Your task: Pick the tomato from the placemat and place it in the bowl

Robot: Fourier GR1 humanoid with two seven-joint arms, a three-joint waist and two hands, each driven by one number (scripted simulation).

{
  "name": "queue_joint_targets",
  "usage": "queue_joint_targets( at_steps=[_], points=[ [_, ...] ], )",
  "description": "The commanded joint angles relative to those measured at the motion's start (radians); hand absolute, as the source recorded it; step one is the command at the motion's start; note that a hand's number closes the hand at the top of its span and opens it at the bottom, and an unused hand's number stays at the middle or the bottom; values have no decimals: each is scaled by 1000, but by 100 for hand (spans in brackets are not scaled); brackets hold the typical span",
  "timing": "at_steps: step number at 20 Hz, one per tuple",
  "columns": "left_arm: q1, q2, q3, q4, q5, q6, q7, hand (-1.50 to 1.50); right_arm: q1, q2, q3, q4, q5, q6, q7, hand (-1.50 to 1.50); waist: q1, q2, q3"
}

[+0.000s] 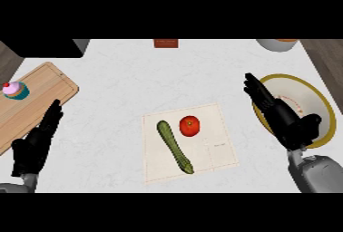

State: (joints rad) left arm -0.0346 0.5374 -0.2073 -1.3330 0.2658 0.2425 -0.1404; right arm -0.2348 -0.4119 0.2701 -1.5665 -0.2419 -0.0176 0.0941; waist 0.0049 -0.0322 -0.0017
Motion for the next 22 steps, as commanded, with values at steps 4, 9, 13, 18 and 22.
queue_joint_targets(
  at_steps=[4, 9, 13, 18, 22],
  points=[
    [-92, 21, 71, -88, 15, 28, 72, 0, -207, 38, -11, -55, 91, 5, -131, 150, 15, 31, 3],
    [-78, 3, 74, -84, 24, 46, 76, 0, -129, -199, 66, 70, 475, -125, 121, -150, -26, 22, -7],
    [-75, -6, 77, -125, 30, 63, 138, 0, 70, -50, 185, -204, 642, -367, 177, -150, -38, 17, 0],
    [-153, 2, 105, -126, 22, 44, 211, 0, 301, -88, 277, -356, 800, -389, 198, -150, -26, 28, 2],
    [-124, -50, 113, -150, -30, 24, 193, 0, 136, 5, 200, -345, 835, -247, 387, -150, -5, 32, 2]
  ],
)
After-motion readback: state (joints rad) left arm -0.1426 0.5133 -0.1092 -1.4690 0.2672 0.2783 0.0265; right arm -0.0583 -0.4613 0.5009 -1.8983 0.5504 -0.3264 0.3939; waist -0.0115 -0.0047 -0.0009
